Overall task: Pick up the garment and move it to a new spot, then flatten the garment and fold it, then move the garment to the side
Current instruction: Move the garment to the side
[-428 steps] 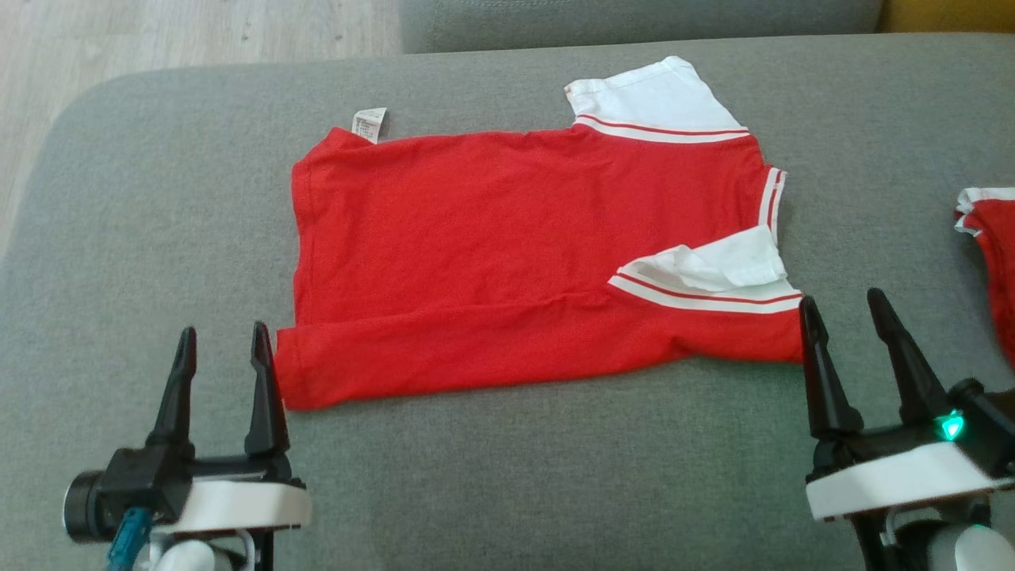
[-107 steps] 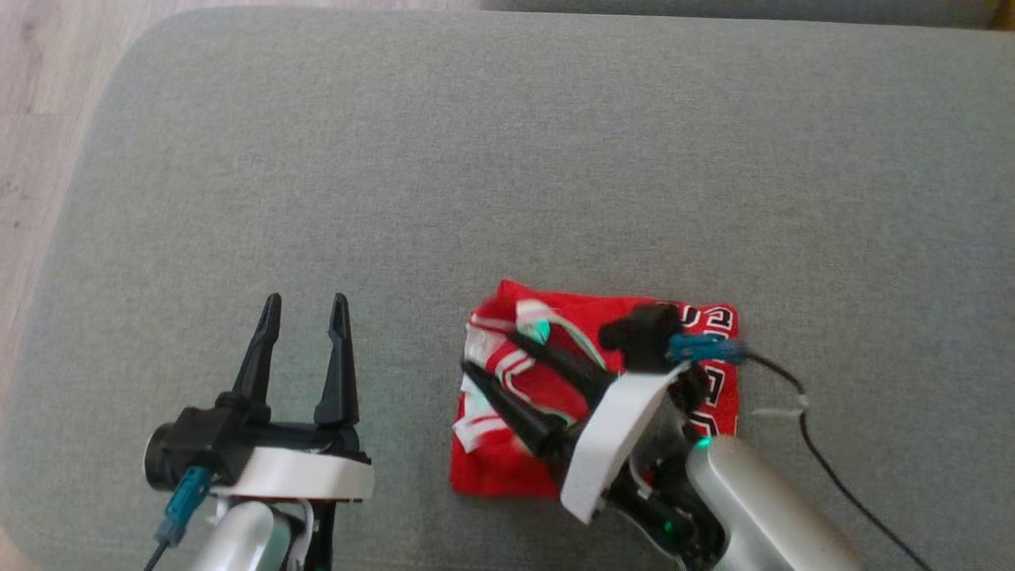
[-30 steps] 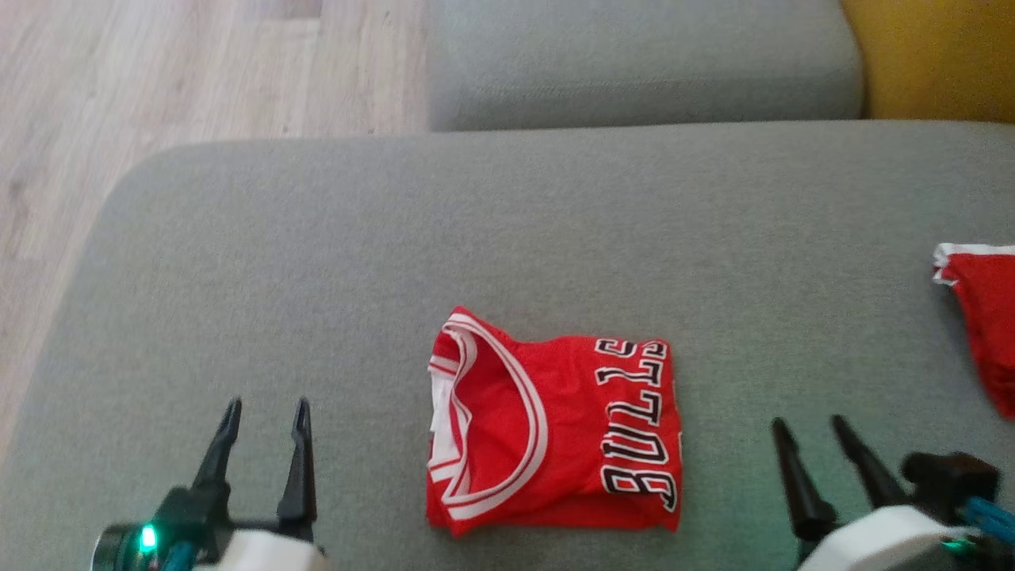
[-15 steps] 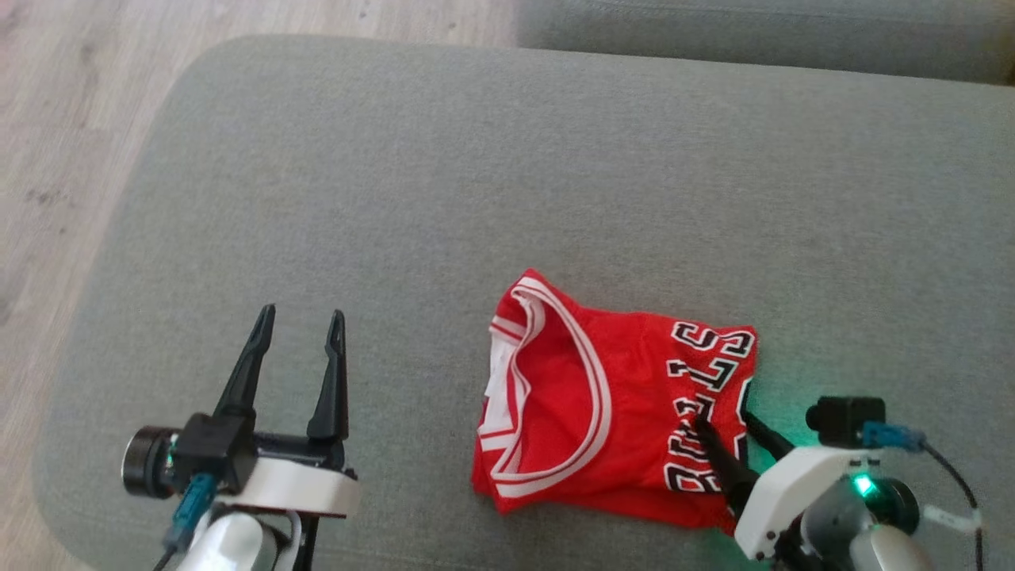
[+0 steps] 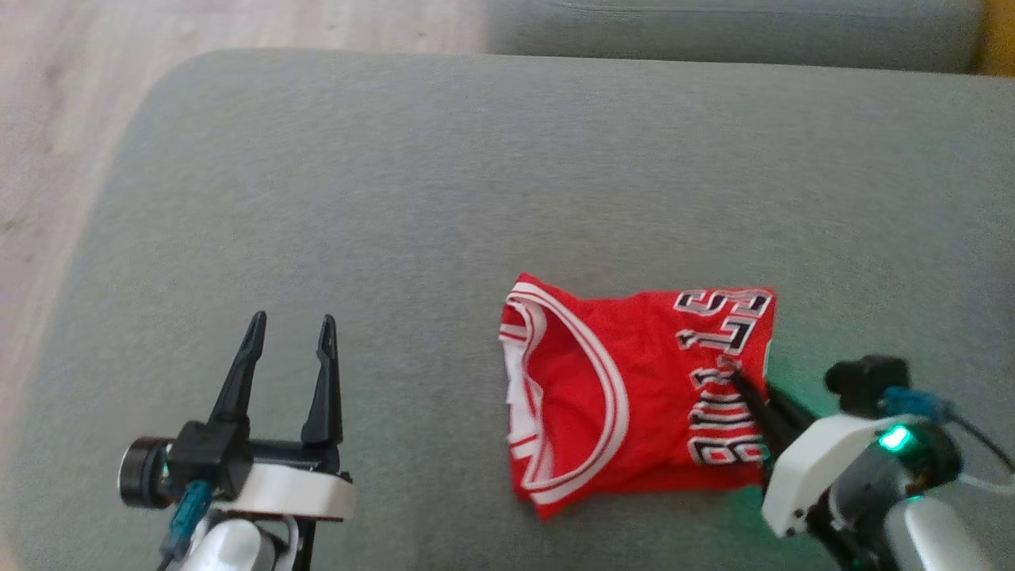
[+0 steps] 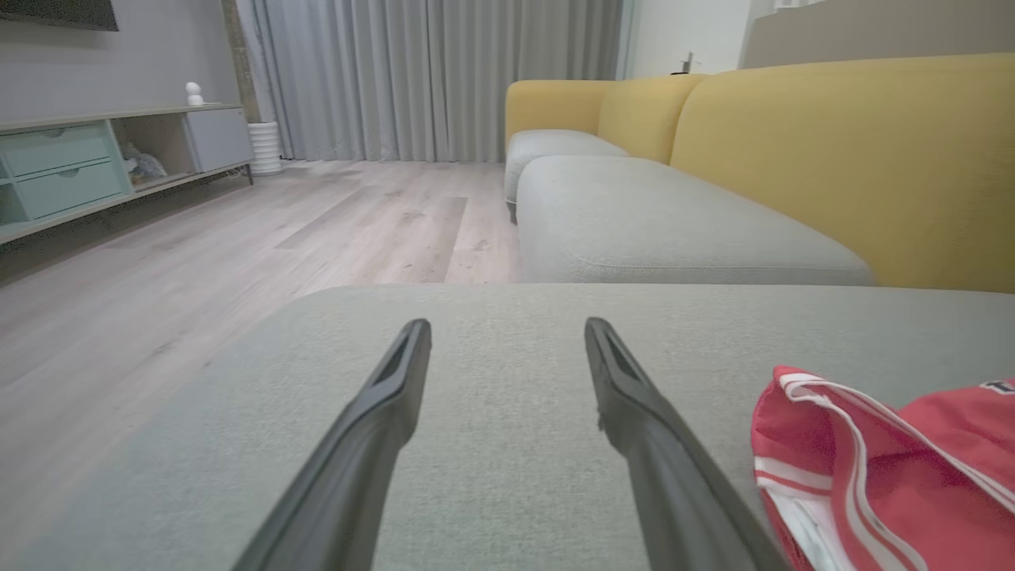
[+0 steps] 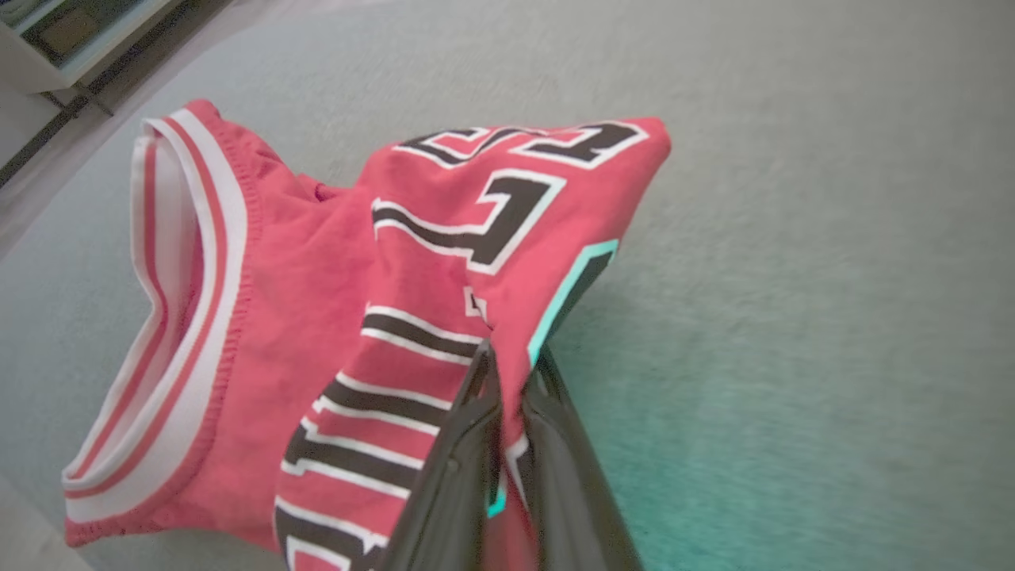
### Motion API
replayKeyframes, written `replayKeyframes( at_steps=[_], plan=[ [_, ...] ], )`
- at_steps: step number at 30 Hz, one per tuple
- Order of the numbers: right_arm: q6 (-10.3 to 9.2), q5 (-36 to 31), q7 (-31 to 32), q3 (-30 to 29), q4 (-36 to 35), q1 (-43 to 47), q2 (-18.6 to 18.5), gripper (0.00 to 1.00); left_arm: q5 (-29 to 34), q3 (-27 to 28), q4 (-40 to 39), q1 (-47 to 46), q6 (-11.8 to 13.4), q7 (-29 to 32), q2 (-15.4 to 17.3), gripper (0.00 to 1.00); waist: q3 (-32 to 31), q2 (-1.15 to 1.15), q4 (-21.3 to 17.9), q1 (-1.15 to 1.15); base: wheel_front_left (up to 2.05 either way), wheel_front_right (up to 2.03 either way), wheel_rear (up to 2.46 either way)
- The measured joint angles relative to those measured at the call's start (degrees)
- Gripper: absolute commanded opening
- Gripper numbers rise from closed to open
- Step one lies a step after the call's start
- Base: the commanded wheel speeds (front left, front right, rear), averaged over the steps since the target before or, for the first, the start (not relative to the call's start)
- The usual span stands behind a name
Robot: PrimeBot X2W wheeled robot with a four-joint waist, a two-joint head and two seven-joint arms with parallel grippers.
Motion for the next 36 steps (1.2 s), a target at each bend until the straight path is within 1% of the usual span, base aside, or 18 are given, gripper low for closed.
replayKeyframes(
  at_steps=[4, 9, 12, 15, 17, 19, 21, 24, 26, 27, 29, 34, 35, 36],
  plan=[
    [0.0, -1.8, 0.7, -0.9, -5.0, 0.0, -2.8, 0.0, 0.0, 0.3, -0.8, 1.0, 0.1, -0.4, 0.3, 1.0, 0.0, 0.0, -4.2, 0.0, 0.0, 0.0, 0.0],
    [0.0, -2.2, 2.5, -2.4, -9.0, -0.3, -6.2, 0.0, 0.0, 1.3, -2.6, 1.1, 0.2, -0.5, 1.0, 1.0, 0.7, 0.0, -10.9, 0.0, 0.0, 0.0, 0.0],
    [0.0, -2.0, 2.9, -3.0, -9.5, -1.6, -7.9, 0.0, 0.0, 1.3, -3.6, 1.0, 0.5, -0.5, 1.3, 1.0, 1.4, 0.0, -15.1, 0.0, 0.0, 0.0, 0.0],
    [0.0, -1.4, 2.9, -2.9, -9.4, -5.0, -9.2, 0.0, 0.1, 1.1, -4.7, 0.5, 0.5, -0.4, 1.5, 1.0, 2.3, 0.0, -19.1, 0.0, 0.0, 0.0, 0.0],
    [0.0, -0.7, 2.8, -3.1, -8.6, -7.6, -9.6, 0.0, 0.1, 0.9, -5.3, -0.1, 0.5, 0.0, 1.8, 1.0, 3.2, 0.0, -21.4, 0.0, 0.0, 0.0, 0.0],
    [0.0, -0.4, 2.4, -3.5, -7.2, -9.6, -10.4, 0.0, 0.7, 0.4, -5.9, -1.4, -0.1, 0.5, 2.0, 1.0, 4.5, 0.0, -23.0, 0.0, 0.0, 0.0, 0.0],
    [0.0, -0.4, 2.1, -5.2, -5.1, -11.6, -11.4, 0.0, 1.1, 0.0, -6.4, -3.1, -0.5, 0.8, 2.3, 1.0, 6.3, 0.0, -23.9, 0.01, 0.0, 0.0, 0.0],
    [0.0, -1.1, 1.4, -8.7, -2.1, -15.0, -12.5, 0.0, 1.5, -0.2, -7.2, -5.5, -1.1, 1.3, 2.8, 1.0, 9.1, 0.0, -24.3, 0.01, 0.0, 0.0, 0.0],
    [0.0, -2.2, 0.5, -12.7, -0.5, -17.4, -13.3, 0.0, 2.1, -0.4, -7.6, -7.0, -1.6, 1.7, 2.9, 1.0, 11.0, 0.0, -24.0, 0.01, 0.0, 0.0, 0.0],
    [0.0, -3.0, -0.2, -17.0, 1.3, -19.7, -14.6, 0.0, 2.2, -0.7, -7.7, -8.6, -2.3, 1.9, 3.0, 1.0, 12.6, 0.0, -23.5, 0.02, 0.0, 0.0, 0.0],
    [0.0, -4.1, -0.5, -21.2, 3.1, -21.8, -15.6, 0.0, 2.5, -0.9, -7.8, -9.8, -2.5, 2.1, 3.0, 1.0, 14.0, 0.0, -22.7, 0.02, 0.0, 0.0, 0.0],
    [0.0, -7.9, -1.2, -29.4, 6.6, -25.1, -16.2, 0.0, 3.1, -1.9, -7.9, -11.8, -3.1, 2.1, 3.1, 1.0, 17.0, 0.0, -20.3, 0.01, 0.0, 0.0, 0.0],
    [0.0, -8.7, -1.0, -31.0, 7.2, -25.2, -16.2, 0.0, 3.1, -2.0, -7.9, -12.3, -3.5, 2.1, 3.1, 1.0, 17.5, 0.0, -19.9, 0.01, 0.0, 0.0, 0.0],
    [0.0, -9.9, -0.2, -32.8, 8.0, -25.4, -15.9, 0.35, 3.1, -2.0, -7.9, -12.7, -3.6, 2.1, 3.1, 1.0, 18.0, 0.0, -19.5, 0.01, 0.0, 0.0, 0.0]
  ],
)
